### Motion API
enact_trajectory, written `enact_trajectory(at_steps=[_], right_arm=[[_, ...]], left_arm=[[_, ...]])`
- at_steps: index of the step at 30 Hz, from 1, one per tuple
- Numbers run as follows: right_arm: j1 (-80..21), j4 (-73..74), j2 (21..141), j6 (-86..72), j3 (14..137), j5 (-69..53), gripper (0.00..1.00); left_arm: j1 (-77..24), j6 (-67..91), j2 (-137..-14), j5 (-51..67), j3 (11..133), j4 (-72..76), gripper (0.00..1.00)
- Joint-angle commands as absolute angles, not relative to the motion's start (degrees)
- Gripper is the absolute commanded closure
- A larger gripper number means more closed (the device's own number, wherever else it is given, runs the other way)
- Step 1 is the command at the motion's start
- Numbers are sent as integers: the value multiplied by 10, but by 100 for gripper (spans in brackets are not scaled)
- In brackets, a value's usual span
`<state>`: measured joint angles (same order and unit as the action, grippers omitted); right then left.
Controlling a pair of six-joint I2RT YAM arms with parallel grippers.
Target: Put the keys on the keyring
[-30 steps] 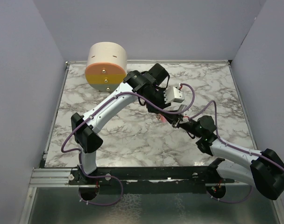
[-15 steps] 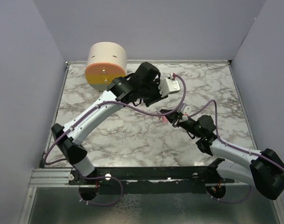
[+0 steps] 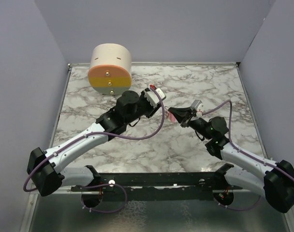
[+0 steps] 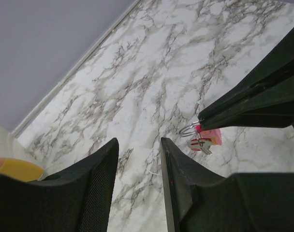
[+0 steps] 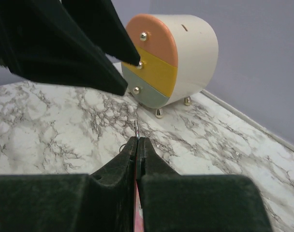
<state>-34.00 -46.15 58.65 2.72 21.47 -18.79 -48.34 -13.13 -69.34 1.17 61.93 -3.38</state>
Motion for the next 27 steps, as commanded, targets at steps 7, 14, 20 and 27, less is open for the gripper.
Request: enact_trajectory(at_steps=[7, 14, 20, 27], right_arm=[[-334, -409, 555, -9, 261, -220, 99], [-333, -381, 547, 2, 271, -217, 99], [-332, -364, 536, 4, 279, -209, 99], [-330, -355, 523, 0, 288, -219, 99]], left_arm=[[-483, -100, -662, 13, 481, 256, 55], [-460, -96, -637, 89, 444, 321, 53], [-440, -90, -619, 157, 432, 329, 46], [-432, -86, -618, 210, 418, 329, 41]])
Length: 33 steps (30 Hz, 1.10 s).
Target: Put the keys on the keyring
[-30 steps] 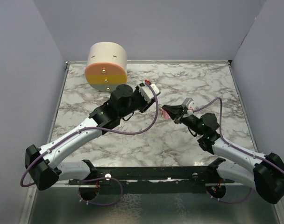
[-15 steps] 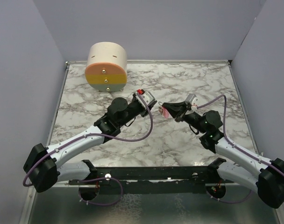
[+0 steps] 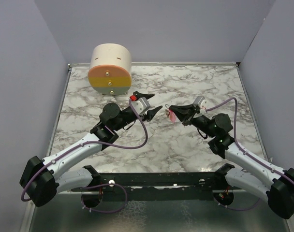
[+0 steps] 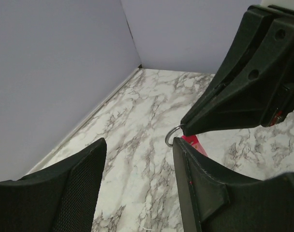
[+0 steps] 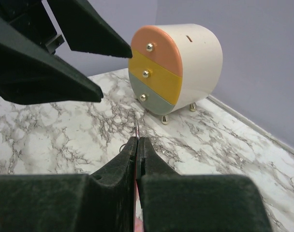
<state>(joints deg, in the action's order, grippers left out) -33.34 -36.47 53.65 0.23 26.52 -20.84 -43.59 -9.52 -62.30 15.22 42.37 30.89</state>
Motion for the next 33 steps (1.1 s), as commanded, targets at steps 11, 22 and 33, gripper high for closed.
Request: enact_trajectory(at_steps=[11, 22, 33], right_arm=[[-329, -340, 509, -4, 301, -258, 99], [-329, -337, 502, -2, 304, -276, 99], [-330, -334, 499, 3, 305, -295, 99]], left_arm=[[-432, -113, -625, 255, 419, 335, 40], [-426, -110, -663, 291, 439, 335, 54], [-415, -110, -672, 321, 451, 335, 72]])
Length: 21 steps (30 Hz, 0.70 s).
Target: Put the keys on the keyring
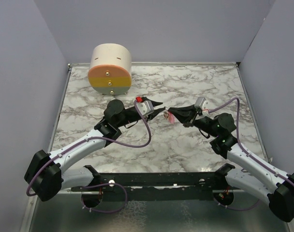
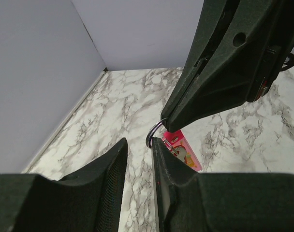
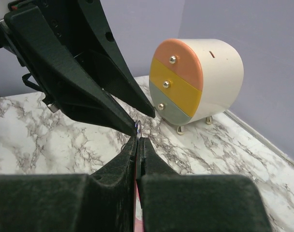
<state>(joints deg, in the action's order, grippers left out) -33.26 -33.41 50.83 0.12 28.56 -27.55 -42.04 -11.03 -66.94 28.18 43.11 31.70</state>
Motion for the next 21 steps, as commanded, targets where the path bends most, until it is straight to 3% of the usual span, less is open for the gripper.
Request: enact_trajectory(at_steps=[1, 14, 21], right_arm=[[-330, -333, 499, 3, 306, -297, 99], [-330, -335, 505, 4, 309, -303, 99], [-330, -336, 513, 4, 310, -301, 99]], left_arm=[[-415, -109, -674, 326, 452, 334, 74], [-410, -103, -684, 369, 456, 335, 79], [-408, -100, -685, 378, 459, 334, 90]])
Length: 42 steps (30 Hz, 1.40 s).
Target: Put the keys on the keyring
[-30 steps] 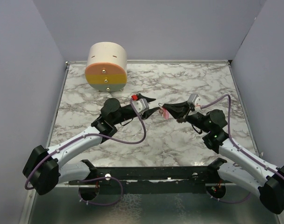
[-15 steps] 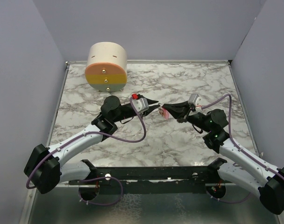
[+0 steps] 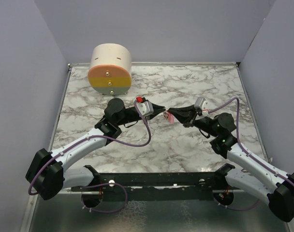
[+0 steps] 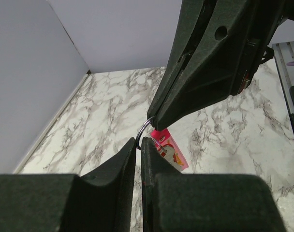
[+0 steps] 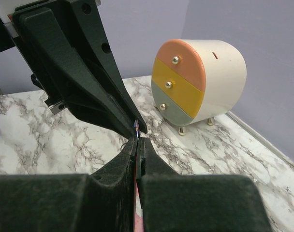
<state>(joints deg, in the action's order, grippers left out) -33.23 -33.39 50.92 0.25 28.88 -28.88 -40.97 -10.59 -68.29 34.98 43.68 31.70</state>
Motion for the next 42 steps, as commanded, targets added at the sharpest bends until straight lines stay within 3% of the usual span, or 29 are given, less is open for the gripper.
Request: enact_trajectory(at_steps=[1, 7, 19, 27, 35, 42], right_arm=[[-330, -337, 514, 4, 311, -300, 99], [-330, -340, 522, 0, 312, -291, 99], [-330, -340, 532, -5, 315, -265, 99], [-330, -330, 521, -8, 311, -229, 74], [-330, -323, 503, -7, 303, -200, 70], [-330, -293, 471, -4, 286, -160, 56]], left_arm=[[-408, -100, -686, 379, 459, 335, 90], [-408, -96, -688, 388, 460, 335, 100], [-408, -67, -694, 374, 463, 335, 100], [-408, -2, -696, 301, 466, 331, 100], [-408, 31, -698, 232, 472, 312, 100], [-408, 86, -692, 172, 480, 280, 100]])
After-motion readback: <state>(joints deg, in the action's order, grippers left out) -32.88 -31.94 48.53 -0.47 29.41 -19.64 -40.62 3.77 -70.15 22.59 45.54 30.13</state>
